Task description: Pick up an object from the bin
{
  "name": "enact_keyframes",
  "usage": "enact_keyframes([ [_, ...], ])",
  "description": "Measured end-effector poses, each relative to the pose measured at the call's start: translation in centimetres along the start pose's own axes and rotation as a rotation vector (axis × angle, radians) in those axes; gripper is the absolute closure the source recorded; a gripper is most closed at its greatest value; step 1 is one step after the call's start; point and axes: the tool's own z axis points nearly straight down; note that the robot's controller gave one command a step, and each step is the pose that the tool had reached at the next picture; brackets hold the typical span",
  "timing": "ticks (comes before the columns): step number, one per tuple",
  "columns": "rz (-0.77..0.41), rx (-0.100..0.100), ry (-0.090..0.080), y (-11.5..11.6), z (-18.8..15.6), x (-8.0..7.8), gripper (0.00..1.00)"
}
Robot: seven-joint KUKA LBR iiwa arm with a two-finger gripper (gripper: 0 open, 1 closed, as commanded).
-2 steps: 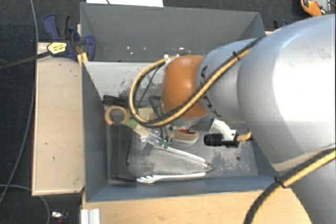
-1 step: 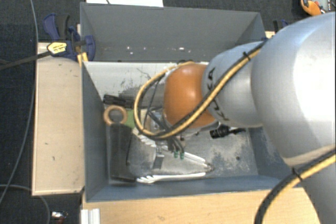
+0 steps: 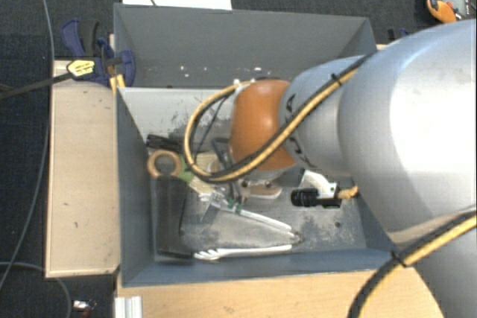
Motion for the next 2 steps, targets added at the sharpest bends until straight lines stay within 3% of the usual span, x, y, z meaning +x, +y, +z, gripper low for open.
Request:
enact_keyframes([
  [1,-0.327,0.000,-0.009,-0.70,-0.39,1.01,1.00],
  [2,-0.326,0.000,-0.009,-0.70,-0.39,1.01,1.00],
])
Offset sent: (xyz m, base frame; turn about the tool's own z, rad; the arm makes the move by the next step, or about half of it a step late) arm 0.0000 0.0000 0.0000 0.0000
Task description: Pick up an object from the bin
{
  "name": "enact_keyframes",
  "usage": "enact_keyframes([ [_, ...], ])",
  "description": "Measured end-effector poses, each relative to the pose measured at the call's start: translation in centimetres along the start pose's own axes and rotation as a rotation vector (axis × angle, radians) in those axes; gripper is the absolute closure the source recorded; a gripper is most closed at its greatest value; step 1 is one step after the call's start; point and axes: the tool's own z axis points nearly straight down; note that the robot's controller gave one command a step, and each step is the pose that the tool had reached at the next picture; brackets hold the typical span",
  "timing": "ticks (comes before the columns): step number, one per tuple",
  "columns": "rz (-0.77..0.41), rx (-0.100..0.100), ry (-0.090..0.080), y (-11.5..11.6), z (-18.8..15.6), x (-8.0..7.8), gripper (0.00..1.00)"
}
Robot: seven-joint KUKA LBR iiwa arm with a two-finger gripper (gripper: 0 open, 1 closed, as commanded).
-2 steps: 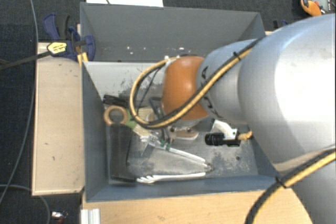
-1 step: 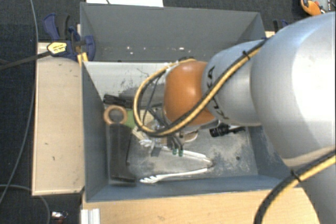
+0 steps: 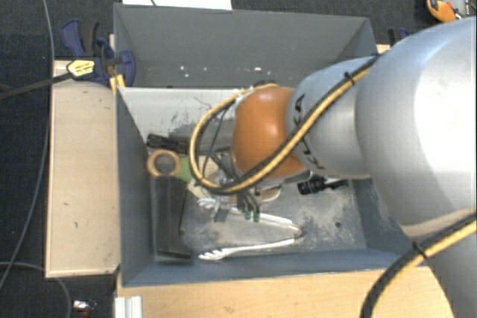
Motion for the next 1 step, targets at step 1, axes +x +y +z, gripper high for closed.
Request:
enact_keyframes([
  [1,0.002,0.000,0.000,-0.03,-0.75,0.02,1.00],
])
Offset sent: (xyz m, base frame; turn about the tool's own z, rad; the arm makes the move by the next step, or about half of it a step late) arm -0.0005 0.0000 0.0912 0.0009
